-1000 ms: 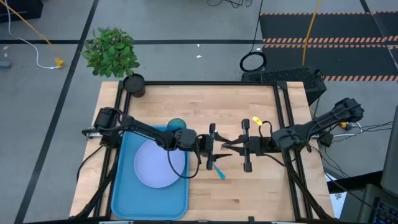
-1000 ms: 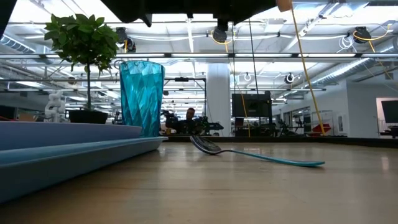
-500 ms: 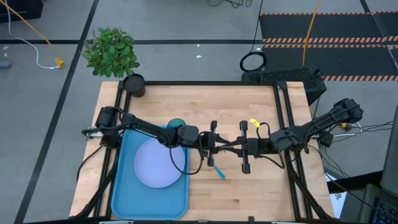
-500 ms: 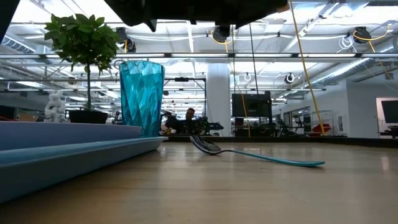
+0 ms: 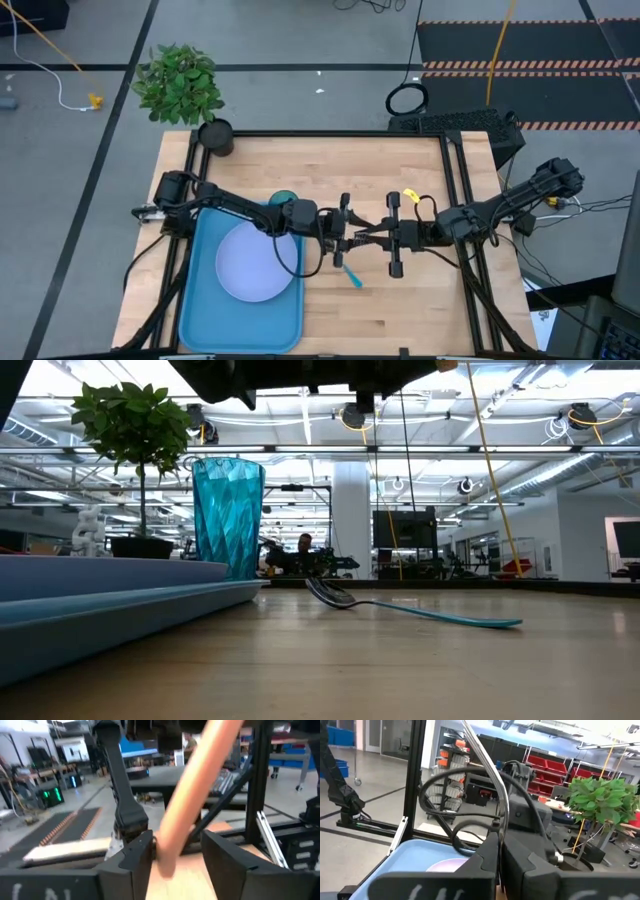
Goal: Pick and place plate/cup/fork/spoon on tray
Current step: Put the yellow fork to the right of the purple plate on the blue tray
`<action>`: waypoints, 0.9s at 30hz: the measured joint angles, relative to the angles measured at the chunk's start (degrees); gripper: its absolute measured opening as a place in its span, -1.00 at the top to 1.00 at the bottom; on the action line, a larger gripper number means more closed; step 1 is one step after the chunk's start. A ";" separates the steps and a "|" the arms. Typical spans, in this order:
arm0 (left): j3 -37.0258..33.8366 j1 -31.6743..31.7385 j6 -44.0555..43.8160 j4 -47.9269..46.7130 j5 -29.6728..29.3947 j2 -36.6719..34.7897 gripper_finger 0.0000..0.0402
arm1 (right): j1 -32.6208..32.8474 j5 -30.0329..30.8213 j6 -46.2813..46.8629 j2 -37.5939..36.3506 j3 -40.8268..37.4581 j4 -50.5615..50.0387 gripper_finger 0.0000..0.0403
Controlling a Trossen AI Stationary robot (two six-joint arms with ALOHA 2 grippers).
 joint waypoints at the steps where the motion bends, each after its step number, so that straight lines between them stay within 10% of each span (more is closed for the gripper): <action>1: 0.00 -0.03 0.34 0.74 0.00 0.00 0.12 | 0.00 -0.01 -0.15 0.00 0.00 0.16 1.00; 6: 0.02 -0.16 2.33 0.26 1.14 -0.04 0.16 | 0.02 -0.02 -0.37 0.00 0.00 0.70 1.00; 13: 0.02 0.60 3.80 0.58 7.11 -0.04 0.74 | 0.03 -2.76 -0.94 0.00 -0.02 1.94 1.00; 27: 0.02 0.14 2.91 -0.02 7.17 -0.04 0.74 | 0.00 -4.59 2.60 0.00 -0.07 0.80 0.93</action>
